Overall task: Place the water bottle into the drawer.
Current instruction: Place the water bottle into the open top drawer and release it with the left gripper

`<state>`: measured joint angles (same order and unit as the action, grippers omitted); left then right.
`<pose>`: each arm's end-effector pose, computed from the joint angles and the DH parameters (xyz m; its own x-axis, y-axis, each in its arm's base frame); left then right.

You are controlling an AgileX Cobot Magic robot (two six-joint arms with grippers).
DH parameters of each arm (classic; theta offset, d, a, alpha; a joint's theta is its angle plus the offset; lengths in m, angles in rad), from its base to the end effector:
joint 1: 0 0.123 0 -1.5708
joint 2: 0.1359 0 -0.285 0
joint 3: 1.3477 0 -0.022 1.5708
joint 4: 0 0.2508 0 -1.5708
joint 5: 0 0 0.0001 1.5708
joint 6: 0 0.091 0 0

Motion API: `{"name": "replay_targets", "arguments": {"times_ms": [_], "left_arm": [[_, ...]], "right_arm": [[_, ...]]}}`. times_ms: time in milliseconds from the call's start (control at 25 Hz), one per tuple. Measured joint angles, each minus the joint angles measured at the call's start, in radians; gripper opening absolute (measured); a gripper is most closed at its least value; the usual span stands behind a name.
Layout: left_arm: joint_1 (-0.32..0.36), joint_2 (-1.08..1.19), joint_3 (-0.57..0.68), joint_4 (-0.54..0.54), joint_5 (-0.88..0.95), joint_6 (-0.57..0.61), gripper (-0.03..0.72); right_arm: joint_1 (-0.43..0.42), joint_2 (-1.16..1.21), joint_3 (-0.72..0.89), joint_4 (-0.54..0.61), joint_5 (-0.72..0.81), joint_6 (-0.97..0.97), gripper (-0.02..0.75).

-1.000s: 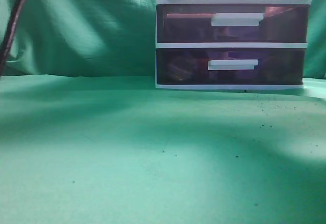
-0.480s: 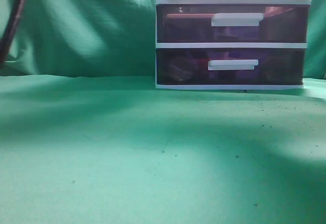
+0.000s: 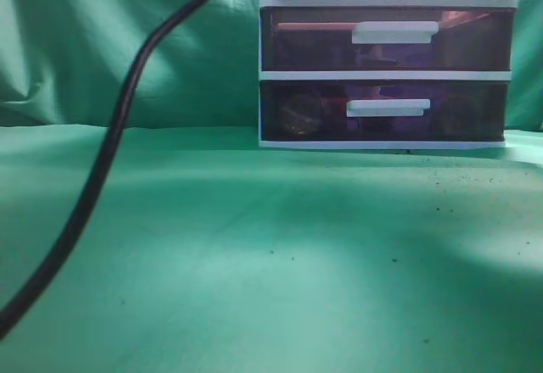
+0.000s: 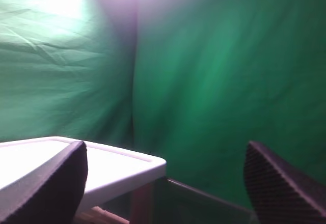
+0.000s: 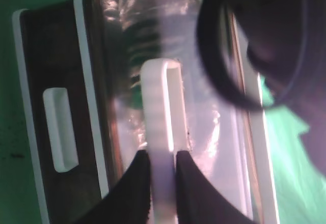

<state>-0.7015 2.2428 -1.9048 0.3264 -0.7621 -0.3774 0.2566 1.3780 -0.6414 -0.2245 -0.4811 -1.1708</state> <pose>0.3942 -0.3594 0.3202 0.2457 -0.3822 -0.8908 0.8203 0.5716 -0.0190 0.2742 0.0816 0.2572 0.3093 -0.9266 -0.2137 -0.2382 0.1421 -0.9608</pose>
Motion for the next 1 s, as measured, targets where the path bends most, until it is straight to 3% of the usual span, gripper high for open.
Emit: {"name": "replay_targets", "arguments": {"times_ms": [160, 320, 440, 560, 720, 880, 1000], "left_arm": [[-0.013, 0.034, -0.116, 0.135, 0.146, -0.009, 0.589], [-0.020, -0.033, -0.154, 0.317, 0.611, -0.015, 0.391], [-0.022, -0.098, -0.156, 0.338, 0.939, -0.015, 0.125], [-0.022, -0.173, -0.156, 0.329, 1.192, -0.015, 0.000], [-0.022, -0.296, -0.156, 0.254, 1.471, 0.091, 0.000], [-0.022, -0.428, -0.156, 0.089, 1.720, 0.290, 0.000], [-0.022, -0.510, -0.158, 0.000, 1.874, 0.343, 0.000]], "right_arm": [[0.000, 0.000, 0.002, -0.003, -0.002, 0.001, 0.102], [0.000, 0.000, 0.002, -0.003, -0.007, 0.001, 0.102], [0.000, 0.000, 0.004, -0.003, -0.019, 0.001, 0.102], [0.000, 0.000, 0.004, -0.003, -0.024, 0.001, 0.102], [0.000, 0.011, -0.025, -0.004, -0.008, -0.014, 0.102], [0.006, 0.072, -0.118, -0.010, 0.026, -0.030, 0.102], [0.007, 0.144, -0.211, -0.008, 0.047, -0.051, 0.102]]}}
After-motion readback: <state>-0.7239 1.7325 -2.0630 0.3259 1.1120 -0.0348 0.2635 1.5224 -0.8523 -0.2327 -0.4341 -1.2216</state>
